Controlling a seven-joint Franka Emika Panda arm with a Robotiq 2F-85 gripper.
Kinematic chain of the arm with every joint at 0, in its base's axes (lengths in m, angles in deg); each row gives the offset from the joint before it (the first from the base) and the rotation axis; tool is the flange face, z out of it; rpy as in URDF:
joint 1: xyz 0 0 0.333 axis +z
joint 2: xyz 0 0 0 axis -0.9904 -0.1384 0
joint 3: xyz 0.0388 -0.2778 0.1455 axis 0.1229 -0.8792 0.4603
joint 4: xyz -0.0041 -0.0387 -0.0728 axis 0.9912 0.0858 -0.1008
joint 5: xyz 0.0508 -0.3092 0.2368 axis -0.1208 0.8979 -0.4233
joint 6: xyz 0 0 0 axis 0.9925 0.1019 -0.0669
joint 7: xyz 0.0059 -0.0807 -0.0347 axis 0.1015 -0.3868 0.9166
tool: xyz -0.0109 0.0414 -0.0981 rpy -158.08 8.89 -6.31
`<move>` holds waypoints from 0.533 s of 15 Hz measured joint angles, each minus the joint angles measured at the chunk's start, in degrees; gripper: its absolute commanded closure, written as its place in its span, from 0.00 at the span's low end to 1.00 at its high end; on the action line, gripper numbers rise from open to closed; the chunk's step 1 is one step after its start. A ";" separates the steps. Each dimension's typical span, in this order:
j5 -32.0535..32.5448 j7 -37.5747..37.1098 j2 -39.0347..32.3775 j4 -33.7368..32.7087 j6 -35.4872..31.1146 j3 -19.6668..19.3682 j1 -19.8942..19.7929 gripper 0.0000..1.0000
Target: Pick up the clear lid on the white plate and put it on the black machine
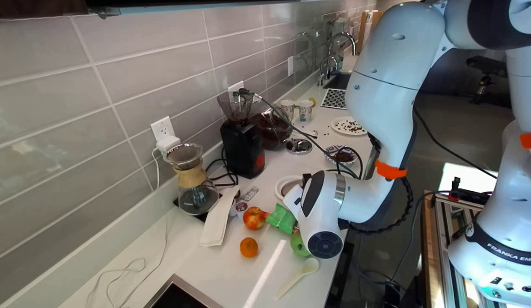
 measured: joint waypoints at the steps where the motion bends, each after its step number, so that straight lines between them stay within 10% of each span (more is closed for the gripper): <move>1: 0.50 0.80 0.42 0.28 -1.22 -0.25 -0.29 0.00; 8: 2.98 6.41 2.61 2.35 -6.22 -0.84 -1.12 0.00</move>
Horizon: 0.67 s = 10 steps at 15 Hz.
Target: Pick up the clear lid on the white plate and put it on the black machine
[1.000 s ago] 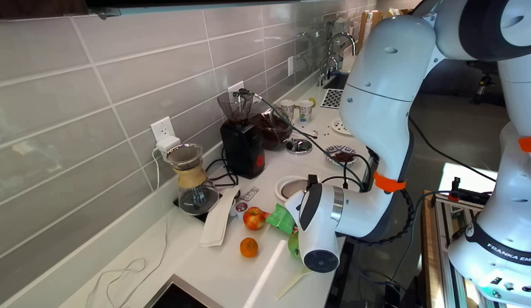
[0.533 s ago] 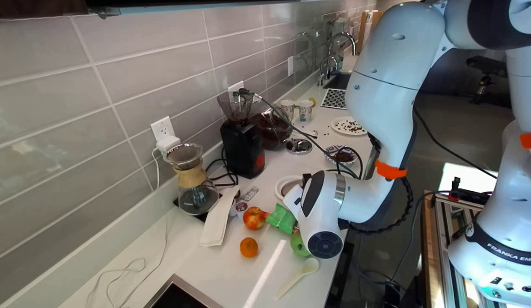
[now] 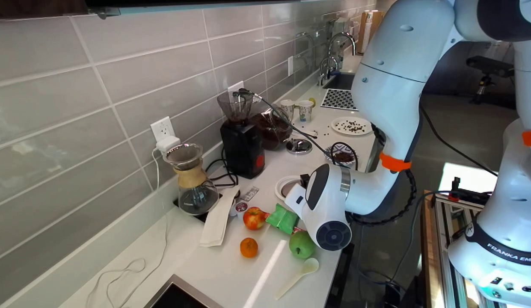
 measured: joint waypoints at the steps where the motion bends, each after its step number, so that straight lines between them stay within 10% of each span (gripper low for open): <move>1: 0.17 0.80 0.31 0.34 -0.44 0.00 -0.01 0.00; 10: 4.29 3.90 3.36 2.88 -2.44 -0.83 -0.39 0.00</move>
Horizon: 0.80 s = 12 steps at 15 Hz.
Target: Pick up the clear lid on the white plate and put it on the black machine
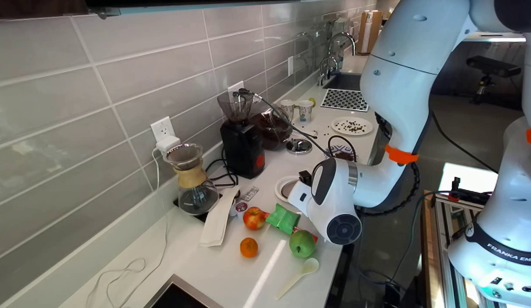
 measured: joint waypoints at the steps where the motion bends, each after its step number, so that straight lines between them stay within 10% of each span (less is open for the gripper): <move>1: 0.54 0.02 0.02 0.02 -0.37 -0.26 -0.11 0.00; 12: 3.96 -0.08 -0.07 0.02 -1.21 -1.16 -1.30 0.00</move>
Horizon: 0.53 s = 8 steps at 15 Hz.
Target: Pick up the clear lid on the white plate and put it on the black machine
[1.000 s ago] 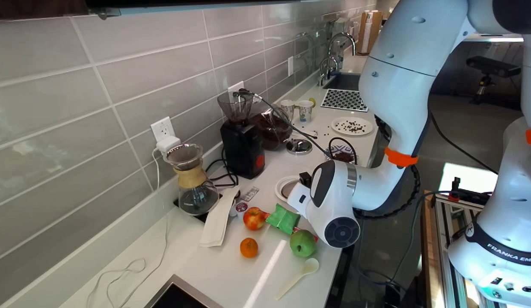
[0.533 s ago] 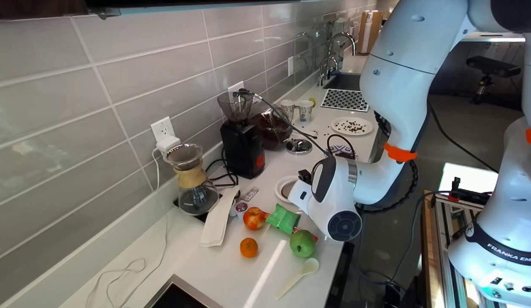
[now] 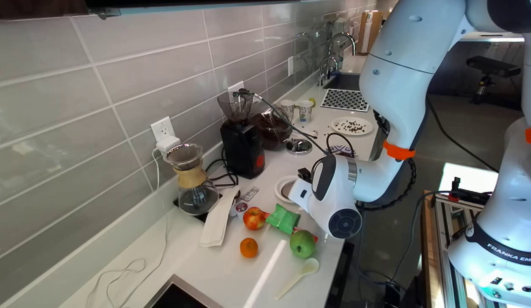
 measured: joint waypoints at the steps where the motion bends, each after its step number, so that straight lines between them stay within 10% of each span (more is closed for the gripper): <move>1: 0.01 -0.06 -0.04 0.00 0.00 0.00 -0.05 0.01; 5: 0.02 -0.33 -0.30 -0.02 0.00 0.00 -0.13 0.18; 8: 0.02 -0.57 -0.51 -0.02 0.00 0.00 -0.14 0.09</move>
